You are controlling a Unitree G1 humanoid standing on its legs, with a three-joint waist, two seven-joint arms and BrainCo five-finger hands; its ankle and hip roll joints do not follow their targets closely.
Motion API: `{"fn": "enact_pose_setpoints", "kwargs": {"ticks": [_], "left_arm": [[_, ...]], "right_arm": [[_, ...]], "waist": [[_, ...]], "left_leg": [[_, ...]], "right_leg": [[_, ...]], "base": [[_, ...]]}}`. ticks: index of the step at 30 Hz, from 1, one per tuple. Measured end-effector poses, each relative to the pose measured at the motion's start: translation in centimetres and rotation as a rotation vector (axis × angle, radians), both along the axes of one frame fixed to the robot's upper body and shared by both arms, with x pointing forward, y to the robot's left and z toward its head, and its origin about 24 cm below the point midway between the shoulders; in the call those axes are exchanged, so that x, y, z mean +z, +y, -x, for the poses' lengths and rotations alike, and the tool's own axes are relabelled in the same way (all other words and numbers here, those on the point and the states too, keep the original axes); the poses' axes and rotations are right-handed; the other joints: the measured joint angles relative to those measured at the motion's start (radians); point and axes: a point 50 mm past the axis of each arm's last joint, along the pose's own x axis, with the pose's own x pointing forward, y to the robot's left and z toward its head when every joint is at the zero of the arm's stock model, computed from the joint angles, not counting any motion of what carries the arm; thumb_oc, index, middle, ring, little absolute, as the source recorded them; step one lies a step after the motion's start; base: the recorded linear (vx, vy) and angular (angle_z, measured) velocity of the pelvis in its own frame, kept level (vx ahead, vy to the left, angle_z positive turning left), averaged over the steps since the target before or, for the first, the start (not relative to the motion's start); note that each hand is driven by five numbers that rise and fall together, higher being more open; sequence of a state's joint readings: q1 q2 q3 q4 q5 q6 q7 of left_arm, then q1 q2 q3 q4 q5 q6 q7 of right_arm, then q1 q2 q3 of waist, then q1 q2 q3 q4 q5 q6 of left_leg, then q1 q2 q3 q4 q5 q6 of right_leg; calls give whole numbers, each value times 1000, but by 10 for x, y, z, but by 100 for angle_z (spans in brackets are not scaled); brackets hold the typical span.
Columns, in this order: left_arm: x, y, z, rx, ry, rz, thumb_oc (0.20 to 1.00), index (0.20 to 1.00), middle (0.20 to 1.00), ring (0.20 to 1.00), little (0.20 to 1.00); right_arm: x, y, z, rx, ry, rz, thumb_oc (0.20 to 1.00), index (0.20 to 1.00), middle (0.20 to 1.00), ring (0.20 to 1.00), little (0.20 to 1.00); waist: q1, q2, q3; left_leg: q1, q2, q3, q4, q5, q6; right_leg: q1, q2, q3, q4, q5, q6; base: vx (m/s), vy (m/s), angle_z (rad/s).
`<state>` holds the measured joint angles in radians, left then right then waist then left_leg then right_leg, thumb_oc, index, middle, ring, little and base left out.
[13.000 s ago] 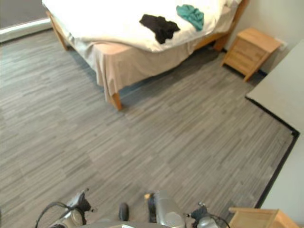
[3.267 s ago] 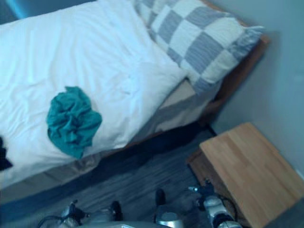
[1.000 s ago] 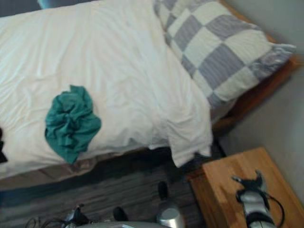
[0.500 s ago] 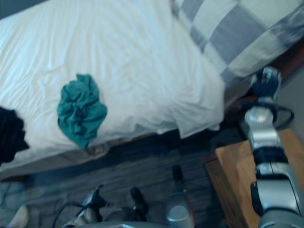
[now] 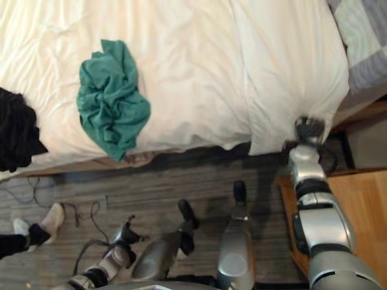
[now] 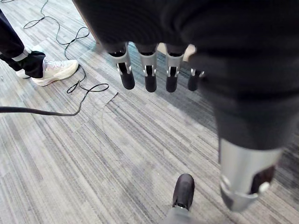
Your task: Tidy up the quilt and then pick up the clothes from the bed and put them into the laundry hamper.
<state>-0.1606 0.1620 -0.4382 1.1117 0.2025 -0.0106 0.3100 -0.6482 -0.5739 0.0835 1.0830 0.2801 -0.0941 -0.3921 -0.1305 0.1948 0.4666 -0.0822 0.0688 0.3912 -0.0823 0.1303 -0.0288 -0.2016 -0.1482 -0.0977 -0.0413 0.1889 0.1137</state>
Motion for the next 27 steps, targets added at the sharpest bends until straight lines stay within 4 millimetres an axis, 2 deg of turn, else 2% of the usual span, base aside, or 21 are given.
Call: {"fn": "enact_pose_setpoints", "kwargs": {"ticks": [2, 3, 4, 5, 6, 8, 11, 12, 14, 16, 17, 18, 19, 20, 21, 22, 23, 24, 25, 26, 27], "left_arm": [[0, 1, -1, -3, 1, -8, 1000, 1000, 1000, 1000, 1000], [1, 2, -2, -9, 0, -13, 1000, 1000, 1000, 1000, 1000], [1, 3, -2, -1, 2, -12, 1000, 1000, 1000, 1000, 1000], [0, 5, -1, -5, 11, -23, 1000, 1000, 1000, 1000, 1000], [-1, 7, 0, -12, 19, -33, 1000, 1000, 1000, 1000, 1000], [-3, 13, 5, -37, 53, -57, 1000, 1000, 1000, 1000, 1000], [-5, 28, 12, -54, 87, -101, 1000, 1000, 1000, 1000, 1000], [-3, 39, 12, -61, 97, -135, 1000, 1000, 1000, 1000, 1000], [2, 44, 1, -90, 89, -157, 1000, 1000, 1000, 1000, 1000], [6, 52, -4, -84, 80, -177, 1000, 1000, 1000, 1000, 1000], [5, 58, -1, -60, 87, -183, 1000, 1000, 1000, 1000, 1000], [4, 62, 5, -43, 103, -185, 1000, 1000, 1000, 1000, 1000], [2, 65, 10, -30, 112, -182, 1000, 1000, 1000, 1000, 1000], [-4, 67, 26, -3, 158, -176, 1000, 1000, 1000, 1000, 1000], [-8, 66, 36, 11, 183, -169, 1000, 1000, 1000, 1000, 1000], [-5, 67, 30, -3, 163, -174, 1000, 1000, 1000, 1000, 1000], [-3, 67, 24, 13, 138, -174, 1000, 1000, 1000, 1000, 1000], [-3, 62, 22, 39, 114, -147, 1000, 1000, 1000, 1000, 1000], [-5, 58, 26, 49, 122, -133, 1000, 1000, 1000, 1000, 1000], [-8, 56, 32, 69, 146, -124, 1000, 1000, 1000, 1000, 1000], [-10, 55, 34, 68, 158, -122, 1000, 1000, 1000, 1000, 1000]], "right_arm": [[-57, 4, 33, 21, 208, -34, 200, 200, 200, 200, 200], [-98, 7, 66, 16, 383, -74, 200, 200, 200, 200, 200], [-117, 12, 84, 15, 467, -99, 200, 200, 200, 200, 200], [-154, 18, 129, -18, 658, -164, 200, 200, 200, 200, 200], [-166, 21, 147, -15, 739, -170, 200, 200, 200, 200, 200], [-196, 28, 212, -22, 970, -194, 1000, 1000, 1000, 1000, 1000], [-209, 38, 249, 56, 1120, -158, 1000, 1000, 1000, 1000, 1000], [-213, 44, 257, 134, 1173, -108, 1000, 1000, 1000, 1000, 1000], [-215, 52, 257, 216, 1201, -63, 1000, 1000, 1000, 1000, 1000], [-217, 69, 239, 323, 1156, -47, 1000, 1000, 1000, 1000, 1000], [-219, 88, 225, 382, 1105, -66, 1000, 1000, 1000, 1000, 1000], [-218, 97, 216, 429, 1073, -58, 1000, 1000, 1000, 1000, 1000], [-220, 102, 220, 451, 1094, -60, 1000, 1000, 1000, 1000, 1000], [-220, 106, 219, 479, 1090, -51, 1000, 1000, 1000, 1000, 1000], [-218, 107, 208, 513, 1086, -6, 1000, 1000, 1000, 1000, 1000], [-215, 115, 192, 598, 1084, 79, 1000, 1000, 1000, 1000, 1000], [-214, 112, 191, 610, 1097, 109, 1000, 1000, 1000, 1000, 1000], [-208, 100, 180, 604, 1089, 169, 1000, 1000, 1000, 1000, 1000], [-204, 93, 174, 594, 1081, 197, 1000, 1000, 1000, 1000, 1000], [-200, 88, 168, 586, 1059, 214, 1000, 1000, 1000, 1000, 1000], [-197, 82, 166, 560, 1044, 215, 1000, 1000, 1000, 1000, 1000]], "waist": [[-4, -22, 0], [0, -31, -4], [1, -31, -4], [-4, -44, -9], [-2, -47, -13], [-31, -77, -28], [-47, -132, -77], [-55, -172, -100], [-56, -199, -108], [-36, -217, -122], [-13, -207, -145], [8, -216, -163], [27, -231, -176], [54, -245, -216], [72, -211, -215], [110, -262, -215], [109, -284, -218], [140, -263, -205], [130, -254, -200], [113, -228, -199], [100, -218, -199]], "left_leg": [[21, 4, -18, 0, -1, -1], [35, 9, -23, -1, -9, -7], [43, 13, -30, -2, -16, -10], [51, 16, -43, -6, -27, -15], [52, 15, -47, -7, -32, -18], [54, 9, -50, -7, -42, -20], [56, 8, -45, -7, -49, -12], [65, 3, -44, -7, -48, -11], [72, -1, -45, -7, -46, -1], [98, 30, -12, -7, -42, 21], [105, 66, 6, -7, -41, 24], [113, 66, 15, -6, -37, 14], [129, 59, 15, -6, -37, 9], [128, 44, 11, 5, -29, -13], [76, 72, 3, 85, -16, -46], [-84, 80, -25, 314, 36, -124], [-151, 81, -55, 392, 71, -187], [-192, 77, -119, 418, 130, -230], [-194, 92, -129, 414, 115, -218], [-174, 103, -111, 376, 85, -184], [-155, 131, -125, 358, 71, -191]], "right_leg": [[33, 2, -14, -5, -4, -2], [55, 5, -24, -10, -8, -4], [73, 6, -33, -20, -8, -5], [87, 8, -37, -29, -12, 0], [96, 7, -43, -39, -13, 0], [102, 0, -48, -38, -12, 1], [101, -2, -41, -35, -12, 3], [99, -4, -39, -25, -11, 4], [75, 2, -37, 56, -2, 9], [33, 17, -33, 166, -6, 41], [-35, 42, -25, 396, -154, 29], [-20, 56, -44, 480, -246, 1], [12, 61, -42, 481, -306, -37], [91, 79, -41, 332, -338, -91], [102, 98, -63, 287, -335, -102], [72, 68, -65, 261, -311, -140], [64, 43, -65, 243, -298, -141], [75, 22, -82, 222, -230, -147], [91, 21, -109, 200, -220, -135], [123, 37, -121, 160, -218, -153], [133, 31, -130, 143, -203, -139]], "base": [[26, 25, 20], [19, 45, 21], [4, 34, 18], [-2, 52, 13], [-11, 95, 5], [-42, 152, 5], [-104, 110, -7], [-165, 149, -3], [-153, 130, -5], [-61, 27, -31], [54, -87, -23], [-72, -128, -17], [-229, -63, -2], [-341, -58, -8], [-310, 33, 11], [-249, 101, 35], [-142, 173, 54], [-43, 127, 56], [59, 302, 63], [62, 224, 53], [123, 544, 28]]}}
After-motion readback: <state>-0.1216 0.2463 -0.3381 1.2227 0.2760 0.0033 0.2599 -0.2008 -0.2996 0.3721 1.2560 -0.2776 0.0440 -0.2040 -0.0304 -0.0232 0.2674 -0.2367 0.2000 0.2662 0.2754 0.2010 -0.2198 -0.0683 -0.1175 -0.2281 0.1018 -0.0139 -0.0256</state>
